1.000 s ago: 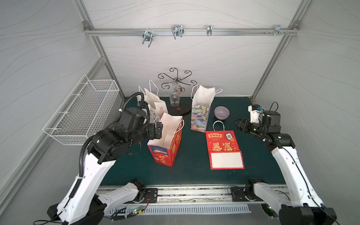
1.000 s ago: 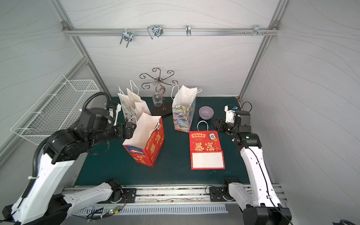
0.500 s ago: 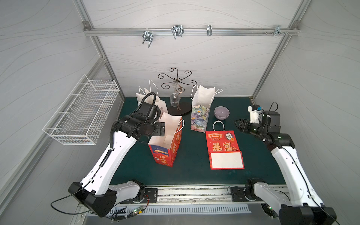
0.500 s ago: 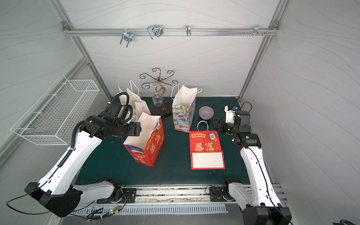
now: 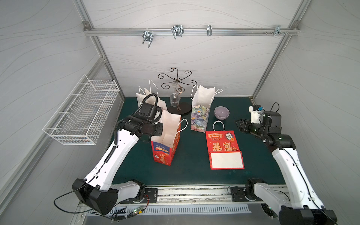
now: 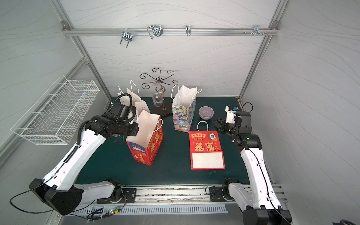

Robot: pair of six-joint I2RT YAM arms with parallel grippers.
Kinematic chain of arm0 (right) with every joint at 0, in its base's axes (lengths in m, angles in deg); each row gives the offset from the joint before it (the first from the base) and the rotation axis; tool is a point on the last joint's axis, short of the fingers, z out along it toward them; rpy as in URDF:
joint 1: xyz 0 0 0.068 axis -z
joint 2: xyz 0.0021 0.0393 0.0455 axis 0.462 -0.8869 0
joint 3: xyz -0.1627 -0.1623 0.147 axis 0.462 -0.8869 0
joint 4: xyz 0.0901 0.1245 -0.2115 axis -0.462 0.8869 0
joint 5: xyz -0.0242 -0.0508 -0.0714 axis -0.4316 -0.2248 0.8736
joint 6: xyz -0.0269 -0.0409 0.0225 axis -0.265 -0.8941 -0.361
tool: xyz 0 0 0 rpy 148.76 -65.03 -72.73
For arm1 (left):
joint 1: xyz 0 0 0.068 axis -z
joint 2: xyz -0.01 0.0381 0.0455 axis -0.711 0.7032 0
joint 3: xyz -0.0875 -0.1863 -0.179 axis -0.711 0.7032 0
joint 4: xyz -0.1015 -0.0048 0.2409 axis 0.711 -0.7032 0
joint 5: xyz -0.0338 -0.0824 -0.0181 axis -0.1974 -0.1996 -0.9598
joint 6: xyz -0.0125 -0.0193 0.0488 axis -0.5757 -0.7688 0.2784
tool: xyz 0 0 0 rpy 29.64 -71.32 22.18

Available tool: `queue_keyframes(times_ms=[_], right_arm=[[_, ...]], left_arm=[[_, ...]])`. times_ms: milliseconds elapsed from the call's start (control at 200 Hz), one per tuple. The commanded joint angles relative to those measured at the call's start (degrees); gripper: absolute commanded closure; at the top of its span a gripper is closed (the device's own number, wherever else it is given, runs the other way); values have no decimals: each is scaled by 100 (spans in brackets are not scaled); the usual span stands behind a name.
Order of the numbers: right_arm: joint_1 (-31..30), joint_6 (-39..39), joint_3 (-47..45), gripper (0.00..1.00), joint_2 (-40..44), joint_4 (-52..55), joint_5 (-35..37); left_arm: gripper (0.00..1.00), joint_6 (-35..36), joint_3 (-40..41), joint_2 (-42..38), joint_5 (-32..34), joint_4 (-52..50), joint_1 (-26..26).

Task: Put away the paper bag
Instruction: Pick up the paper bag from the center of the board.

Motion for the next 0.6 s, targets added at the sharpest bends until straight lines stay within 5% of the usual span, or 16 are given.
queue_keyframes(times_ms=[0,270,595], right_arm=[[40,-121,-23,38,60,108,-49],[44,-340,300,38,-44,282,-157],[48,-698,411,38,-21,230,-719]], left_arm=[[100,320,-41,-78,-44,132,-21],[100,736,197,-752,-522,172,-12],[100,1796,47,-1239,-2073,12,-12]])
